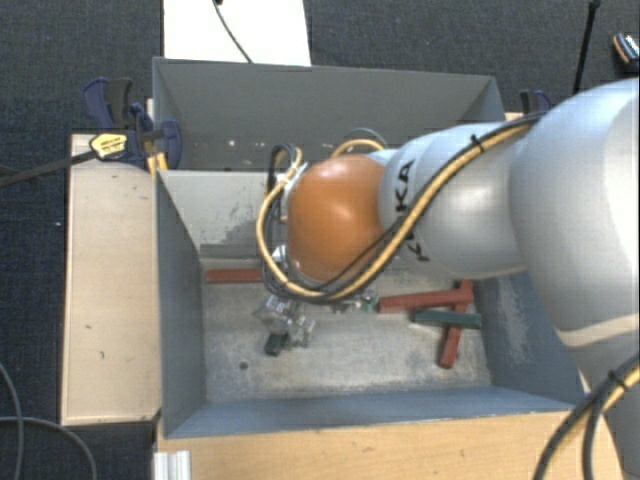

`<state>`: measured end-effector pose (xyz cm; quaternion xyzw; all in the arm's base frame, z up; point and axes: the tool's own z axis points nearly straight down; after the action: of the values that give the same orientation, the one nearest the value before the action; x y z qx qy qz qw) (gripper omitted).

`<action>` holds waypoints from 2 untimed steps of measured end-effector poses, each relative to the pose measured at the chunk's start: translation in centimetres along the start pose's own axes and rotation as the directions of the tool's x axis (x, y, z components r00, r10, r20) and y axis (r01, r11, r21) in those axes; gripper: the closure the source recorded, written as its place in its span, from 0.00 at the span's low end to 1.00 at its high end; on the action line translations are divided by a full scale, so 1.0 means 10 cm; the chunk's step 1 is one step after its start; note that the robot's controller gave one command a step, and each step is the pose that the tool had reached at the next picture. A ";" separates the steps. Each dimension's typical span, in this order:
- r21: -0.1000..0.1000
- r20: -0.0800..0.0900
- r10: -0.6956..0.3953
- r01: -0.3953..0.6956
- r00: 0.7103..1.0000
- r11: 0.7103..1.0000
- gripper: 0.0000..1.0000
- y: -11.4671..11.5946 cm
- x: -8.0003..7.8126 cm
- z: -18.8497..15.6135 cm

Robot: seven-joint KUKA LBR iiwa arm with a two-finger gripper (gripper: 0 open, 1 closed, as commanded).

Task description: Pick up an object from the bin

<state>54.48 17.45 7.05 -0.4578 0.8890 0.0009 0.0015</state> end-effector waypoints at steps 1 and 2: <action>0.003 0.003 0.008 -0.008 1.000 1.000 1.00 -0.01 -0.01 -0.25; 0.003 0.003 0.017 -0.017 1.000 1.000 1.00 -0.01 -0.03 -0.45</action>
Offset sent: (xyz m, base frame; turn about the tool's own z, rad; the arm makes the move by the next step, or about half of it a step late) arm 0.0000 0.0000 0.0231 0.0000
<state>54.70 17.59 11.54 -0.4504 0.8928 0.0001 0.0036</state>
